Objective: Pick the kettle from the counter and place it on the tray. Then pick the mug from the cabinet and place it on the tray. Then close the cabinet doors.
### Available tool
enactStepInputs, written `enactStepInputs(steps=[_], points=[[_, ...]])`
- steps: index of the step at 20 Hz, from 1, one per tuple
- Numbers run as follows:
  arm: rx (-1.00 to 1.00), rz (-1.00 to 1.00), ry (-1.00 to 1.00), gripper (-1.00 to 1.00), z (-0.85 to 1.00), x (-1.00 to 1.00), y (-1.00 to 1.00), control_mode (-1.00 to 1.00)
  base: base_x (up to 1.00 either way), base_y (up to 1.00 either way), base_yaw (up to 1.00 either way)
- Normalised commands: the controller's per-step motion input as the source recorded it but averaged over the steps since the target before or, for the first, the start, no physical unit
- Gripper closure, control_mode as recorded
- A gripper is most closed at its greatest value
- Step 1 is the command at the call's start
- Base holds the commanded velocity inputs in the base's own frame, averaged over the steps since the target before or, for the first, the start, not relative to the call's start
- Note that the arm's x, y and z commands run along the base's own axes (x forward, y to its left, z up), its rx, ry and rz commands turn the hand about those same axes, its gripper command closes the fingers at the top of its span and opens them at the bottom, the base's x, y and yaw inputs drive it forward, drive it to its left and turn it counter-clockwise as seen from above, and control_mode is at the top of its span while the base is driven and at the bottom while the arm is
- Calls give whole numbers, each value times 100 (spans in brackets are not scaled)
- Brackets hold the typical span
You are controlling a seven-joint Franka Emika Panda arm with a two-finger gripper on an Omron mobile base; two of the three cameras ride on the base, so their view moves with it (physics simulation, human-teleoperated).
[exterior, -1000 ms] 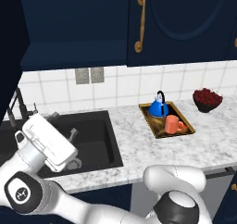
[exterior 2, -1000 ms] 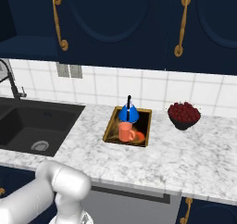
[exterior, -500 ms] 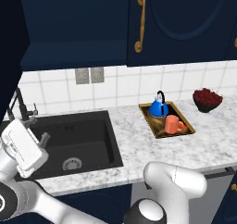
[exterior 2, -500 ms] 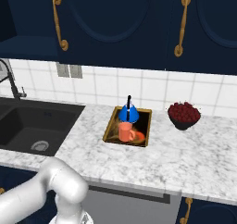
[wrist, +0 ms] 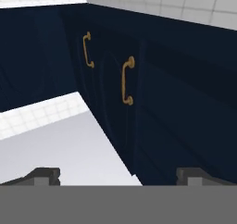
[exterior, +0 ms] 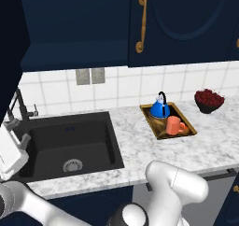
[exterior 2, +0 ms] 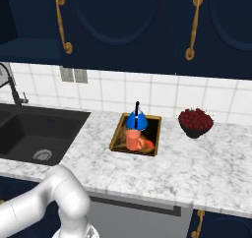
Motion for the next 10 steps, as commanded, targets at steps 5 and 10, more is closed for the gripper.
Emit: enactStepInputs(steps=[5,10], points=[[-3,0,0,-100,1,1,35,-100,0,0,0],[-1,0,0,-100,10,0,32,-100,0,0,0]])
